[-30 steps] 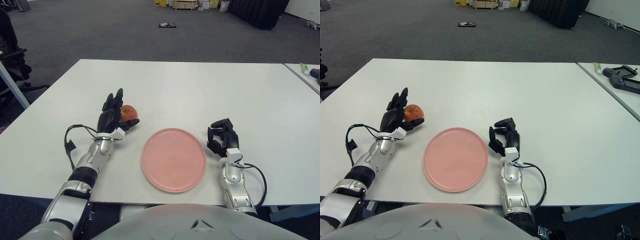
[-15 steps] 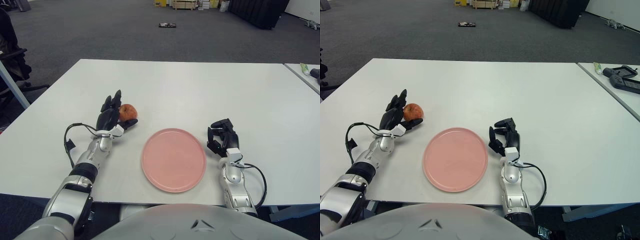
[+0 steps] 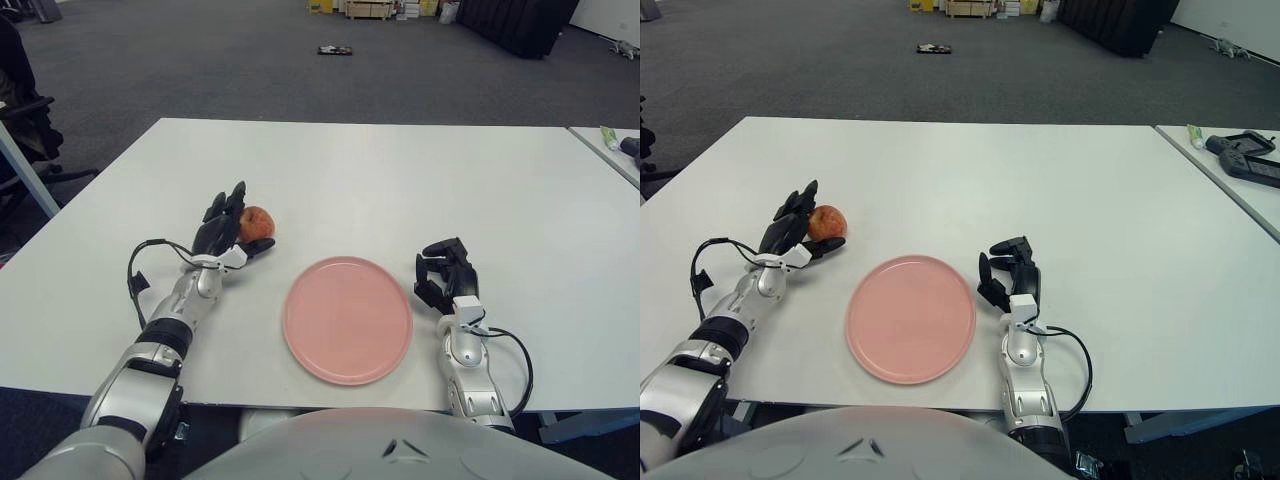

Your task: Put the apple into the plate.

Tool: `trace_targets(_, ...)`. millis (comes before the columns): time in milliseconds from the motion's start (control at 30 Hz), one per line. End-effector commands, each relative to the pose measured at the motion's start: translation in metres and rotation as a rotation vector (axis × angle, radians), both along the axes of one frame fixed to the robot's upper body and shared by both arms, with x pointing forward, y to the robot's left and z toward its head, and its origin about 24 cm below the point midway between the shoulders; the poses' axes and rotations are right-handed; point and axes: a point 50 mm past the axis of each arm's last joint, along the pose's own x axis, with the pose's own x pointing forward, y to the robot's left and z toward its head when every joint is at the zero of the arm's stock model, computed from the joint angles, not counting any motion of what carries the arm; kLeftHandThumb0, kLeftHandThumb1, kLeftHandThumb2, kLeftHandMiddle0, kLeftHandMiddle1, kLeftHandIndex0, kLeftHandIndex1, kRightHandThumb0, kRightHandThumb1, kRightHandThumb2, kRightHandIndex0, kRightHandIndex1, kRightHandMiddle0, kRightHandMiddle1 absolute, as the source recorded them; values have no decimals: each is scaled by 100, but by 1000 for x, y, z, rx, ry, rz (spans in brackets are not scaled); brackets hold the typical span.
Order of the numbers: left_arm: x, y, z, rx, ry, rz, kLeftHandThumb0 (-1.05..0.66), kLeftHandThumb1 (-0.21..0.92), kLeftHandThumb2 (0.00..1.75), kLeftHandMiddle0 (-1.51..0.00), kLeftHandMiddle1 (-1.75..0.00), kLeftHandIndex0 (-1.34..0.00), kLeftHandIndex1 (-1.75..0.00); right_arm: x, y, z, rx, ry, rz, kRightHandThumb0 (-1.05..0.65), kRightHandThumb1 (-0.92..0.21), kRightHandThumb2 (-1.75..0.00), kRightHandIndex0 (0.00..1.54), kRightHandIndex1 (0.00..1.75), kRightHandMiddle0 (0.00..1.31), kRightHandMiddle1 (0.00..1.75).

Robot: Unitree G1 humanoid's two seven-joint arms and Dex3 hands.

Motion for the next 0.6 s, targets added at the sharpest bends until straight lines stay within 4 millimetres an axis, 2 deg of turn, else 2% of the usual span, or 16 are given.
trace_targets(0,10,1,10,54,-17,-32,-97,86,31,-5,-3,0,-34,-3,-3,-5,0,31,-8,-38,-70,-83,61,140,32,175)
trace_targets(100,12,0,10,85,-10,-57,-95,84,33,-6,-4,0,-40,-3,-3,-5,-7,29,-6,-38,-70,-83,62,140,33,175)
trace_targets(333,16,-4,13,132,3,-114,-92,72,51,-3,-16,0,-42,-3,-4,-5,2,31,-6,-38,-69,-85,62,139,33,175)
trace_targets(567,18,-10,16,187,9,-186,-96,72,55,0,-19,0,-38,-3,-5,-6,-1,31,-7,-38,-68,-86,61,137,34,175)
